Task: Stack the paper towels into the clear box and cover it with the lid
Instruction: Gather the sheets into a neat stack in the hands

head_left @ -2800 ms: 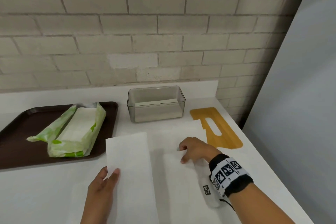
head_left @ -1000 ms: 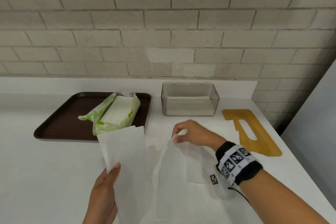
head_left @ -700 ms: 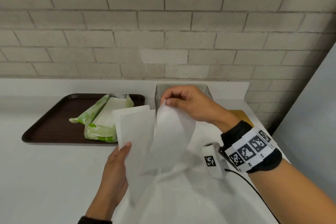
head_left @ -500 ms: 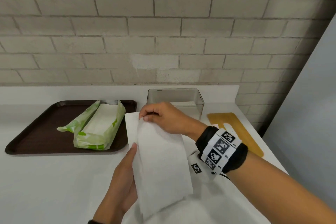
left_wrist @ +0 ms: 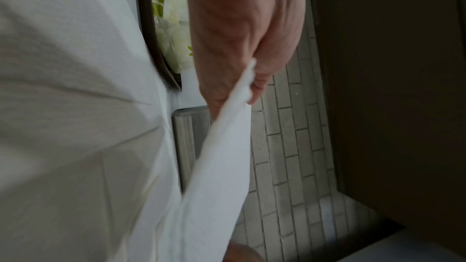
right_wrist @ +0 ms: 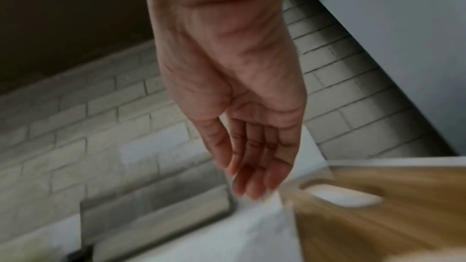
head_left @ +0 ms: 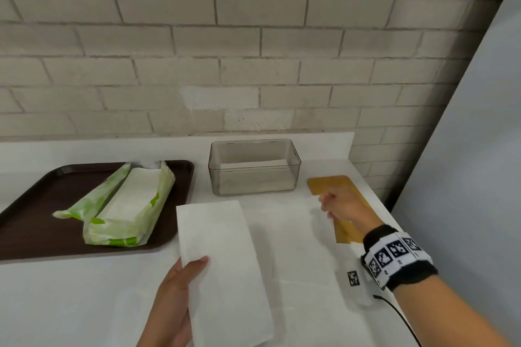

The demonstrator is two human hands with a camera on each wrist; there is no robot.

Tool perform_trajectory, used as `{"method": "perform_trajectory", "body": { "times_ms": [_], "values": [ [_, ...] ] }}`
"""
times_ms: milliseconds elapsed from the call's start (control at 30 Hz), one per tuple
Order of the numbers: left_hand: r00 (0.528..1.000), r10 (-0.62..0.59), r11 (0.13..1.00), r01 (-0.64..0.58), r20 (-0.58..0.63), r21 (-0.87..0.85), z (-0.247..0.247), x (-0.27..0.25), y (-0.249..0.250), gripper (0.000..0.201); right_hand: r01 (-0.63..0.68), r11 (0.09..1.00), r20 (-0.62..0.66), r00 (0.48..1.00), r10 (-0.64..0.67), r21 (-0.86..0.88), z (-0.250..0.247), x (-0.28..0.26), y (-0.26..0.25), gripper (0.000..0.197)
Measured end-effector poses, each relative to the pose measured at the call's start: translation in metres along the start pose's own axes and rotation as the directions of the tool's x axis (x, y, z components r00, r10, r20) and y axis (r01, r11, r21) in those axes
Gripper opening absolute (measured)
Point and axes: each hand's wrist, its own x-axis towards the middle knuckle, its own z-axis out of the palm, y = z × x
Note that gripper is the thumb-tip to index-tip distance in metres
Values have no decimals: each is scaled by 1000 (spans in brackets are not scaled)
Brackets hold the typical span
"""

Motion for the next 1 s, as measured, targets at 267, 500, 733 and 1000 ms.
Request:
{"method": "perform_trajectory", "body": {
  "times_ms": [267, 500, 733, 1000],
  "values": [
    [1000, -23, 999, 23, -4, 35, 1, 5, -10, 30, -118, 870, 51, 985, 162, -479, 30, -7, 16, 33],
    [1000, 3, 999, -1, -30, 37, 2, 2, -13, 26, -120, 921, 79, 984, 160, -372, 40, 4, 7, 30],
    [999, 4, 1000, -2, -53, 30, 1, 0, -12, 29, -55, 866, 123, 983, 133, -497, 52, -3, 7, 37],
    [999, 15, 998, -12, -50, 56, -3, -4, -13, 30, -110, 788, -20, 992, 124, -606, 66, 1, 0, 67]
  ]
}}
